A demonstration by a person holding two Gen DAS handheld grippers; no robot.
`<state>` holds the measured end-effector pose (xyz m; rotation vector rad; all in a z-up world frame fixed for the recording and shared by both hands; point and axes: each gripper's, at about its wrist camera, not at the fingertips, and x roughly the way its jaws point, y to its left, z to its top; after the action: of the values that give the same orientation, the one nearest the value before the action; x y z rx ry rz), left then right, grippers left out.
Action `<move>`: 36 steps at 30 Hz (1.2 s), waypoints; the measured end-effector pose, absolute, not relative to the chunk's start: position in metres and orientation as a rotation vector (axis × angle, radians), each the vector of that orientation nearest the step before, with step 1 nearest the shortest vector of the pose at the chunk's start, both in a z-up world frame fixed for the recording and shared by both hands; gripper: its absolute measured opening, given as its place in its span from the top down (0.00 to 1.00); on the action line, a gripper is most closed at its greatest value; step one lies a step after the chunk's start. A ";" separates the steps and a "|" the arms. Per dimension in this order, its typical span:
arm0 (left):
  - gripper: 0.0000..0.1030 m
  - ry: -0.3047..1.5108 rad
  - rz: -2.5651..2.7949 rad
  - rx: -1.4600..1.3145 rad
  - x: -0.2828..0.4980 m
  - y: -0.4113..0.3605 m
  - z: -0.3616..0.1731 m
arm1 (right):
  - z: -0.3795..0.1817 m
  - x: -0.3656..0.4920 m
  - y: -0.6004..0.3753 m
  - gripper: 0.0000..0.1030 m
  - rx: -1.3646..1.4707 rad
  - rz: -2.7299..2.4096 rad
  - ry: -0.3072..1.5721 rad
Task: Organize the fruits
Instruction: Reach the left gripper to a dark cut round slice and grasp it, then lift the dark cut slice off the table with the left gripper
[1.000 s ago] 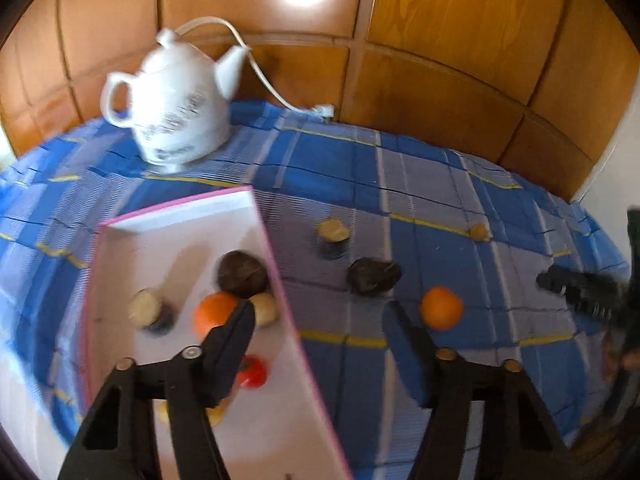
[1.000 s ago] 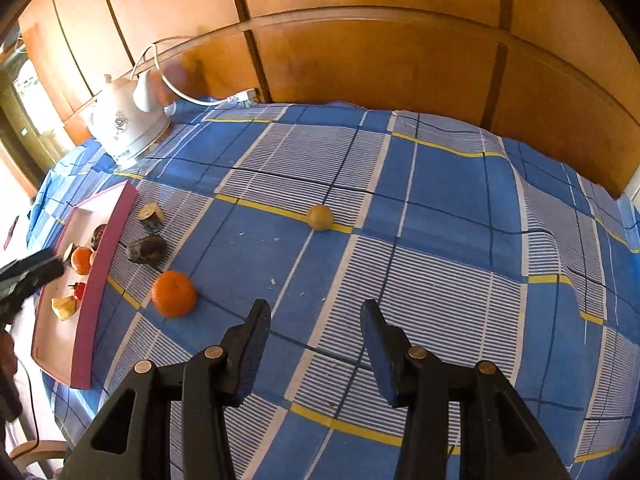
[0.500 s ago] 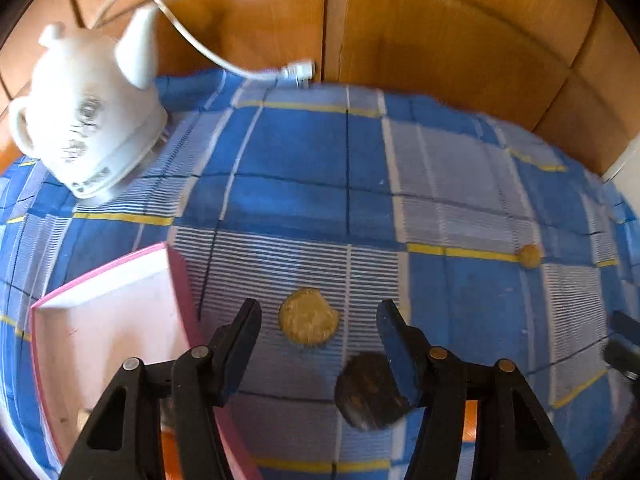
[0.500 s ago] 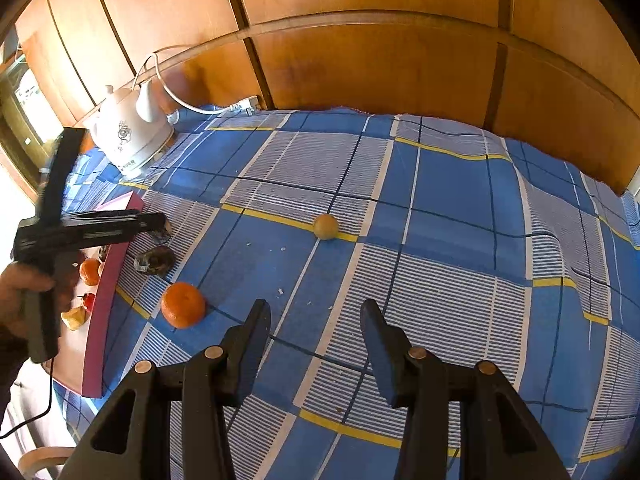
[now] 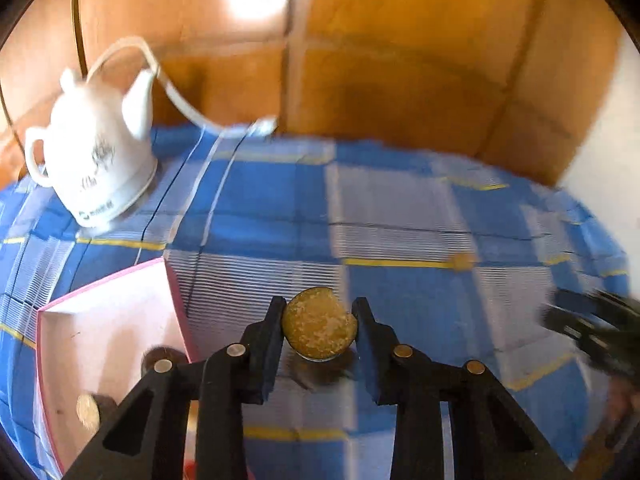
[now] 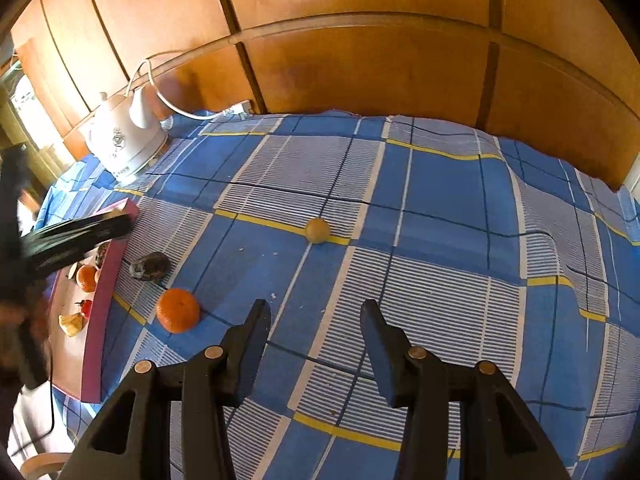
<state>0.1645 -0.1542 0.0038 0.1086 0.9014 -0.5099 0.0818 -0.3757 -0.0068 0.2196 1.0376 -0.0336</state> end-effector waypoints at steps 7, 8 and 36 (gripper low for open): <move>0.67 0.828 -0.539 0.121 0.062 -0.159 -0.017 | -0.011 0.080 -0.376 0.54 0.205 -0.059 1.052; 0.67 0.843 -0.530 0.114 0.057 -0.159 -0.026 | -0.012 0.080 -0.376 0.54 0.204 -0.063 1.055; 0.63 0.744 -0.454 0.176 0.045 -0.180 -0.094 | -0.042 0.134 -0.378 0.49 0.312 -0.052 1.133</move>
<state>0.0453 -0.1795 -0.0936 0.1762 0.7442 -0.4537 0.1341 -0.3779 -0.0419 0.3121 1.1331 -0.0520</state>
